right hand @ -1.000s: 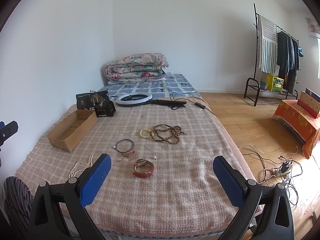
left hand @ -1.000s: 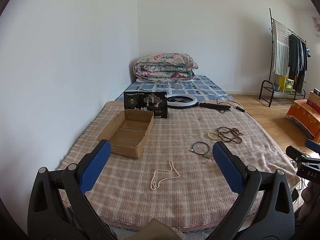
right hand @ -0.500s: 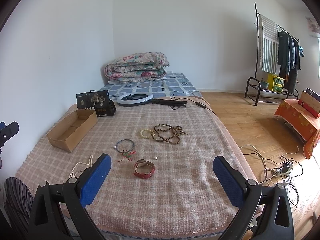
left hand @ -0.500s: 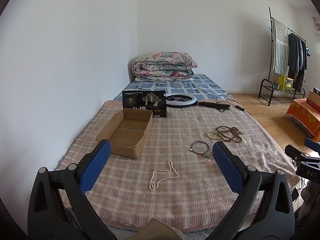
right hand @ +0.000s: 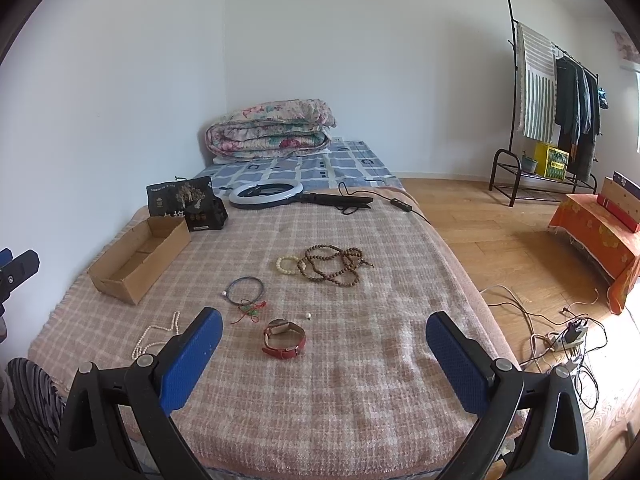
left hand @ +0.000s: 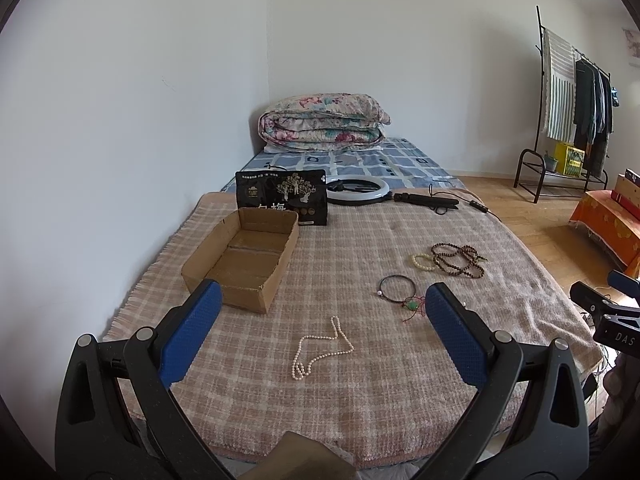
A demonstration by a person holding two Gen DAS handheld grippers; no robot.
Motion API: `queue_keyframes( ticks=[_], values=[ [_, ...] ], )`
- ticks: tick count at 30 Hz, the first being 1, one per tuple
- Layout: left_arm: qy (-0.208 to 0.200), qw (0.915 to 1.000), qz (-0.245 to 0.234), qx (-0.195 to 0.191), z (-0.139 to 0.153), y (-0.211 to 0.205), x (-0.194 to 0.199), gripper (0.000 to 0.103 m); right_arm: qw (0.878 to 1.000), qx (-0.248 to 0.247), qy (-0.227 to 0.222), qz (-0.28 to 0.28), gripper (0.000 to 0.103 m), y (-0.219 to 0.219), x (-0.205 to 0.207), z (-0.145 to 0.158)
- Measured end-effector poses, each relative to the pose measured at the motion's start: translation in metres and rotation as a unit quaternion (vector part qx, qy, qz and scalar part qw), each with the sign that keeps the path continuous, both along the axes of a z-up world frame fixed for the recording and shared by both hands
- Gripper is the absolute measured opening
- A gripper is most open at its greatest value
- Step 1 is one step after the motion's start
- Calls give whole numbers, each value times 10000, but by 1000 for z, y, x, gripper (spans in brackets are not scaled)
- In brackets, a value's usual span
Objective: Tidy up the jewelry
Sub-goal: 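Close the left gripper on the brown watch while the right gripper grasps the bead necklace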
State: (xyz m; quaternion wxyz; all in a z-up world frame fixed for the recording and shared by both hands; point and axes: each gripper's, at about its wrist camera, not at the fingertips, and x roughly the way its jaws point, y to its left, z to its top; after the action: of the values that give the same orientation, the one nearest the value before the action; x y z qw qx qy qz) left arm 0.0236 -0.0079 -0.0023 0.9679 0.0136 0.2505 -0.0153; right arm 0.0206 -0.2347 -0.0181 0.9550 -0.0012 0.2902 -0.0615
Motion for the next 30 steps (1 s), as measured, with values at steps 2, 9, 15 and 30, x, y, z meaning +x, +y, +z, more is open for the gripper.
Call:
queue_keyframes(
  ticks=[2,9,15,30],
  values=[
    [79,10000,-22,-4,-5,-1,5,103,10000,-3,31,-19,103,-7,5,-1],
    [392,9991,-182,-47,-22,-5,29,103,9999,-52,97,-120,103,-26,32,-4],
    [589,9970,-493,30,-42,-18,50,103,9994,-88,266,-203,103,-45,69,-13],
    [1727,9661,-1884,-352,-108,-90,117,103,9944,436,947,-191,103,-103,189,-79]
  ],
)
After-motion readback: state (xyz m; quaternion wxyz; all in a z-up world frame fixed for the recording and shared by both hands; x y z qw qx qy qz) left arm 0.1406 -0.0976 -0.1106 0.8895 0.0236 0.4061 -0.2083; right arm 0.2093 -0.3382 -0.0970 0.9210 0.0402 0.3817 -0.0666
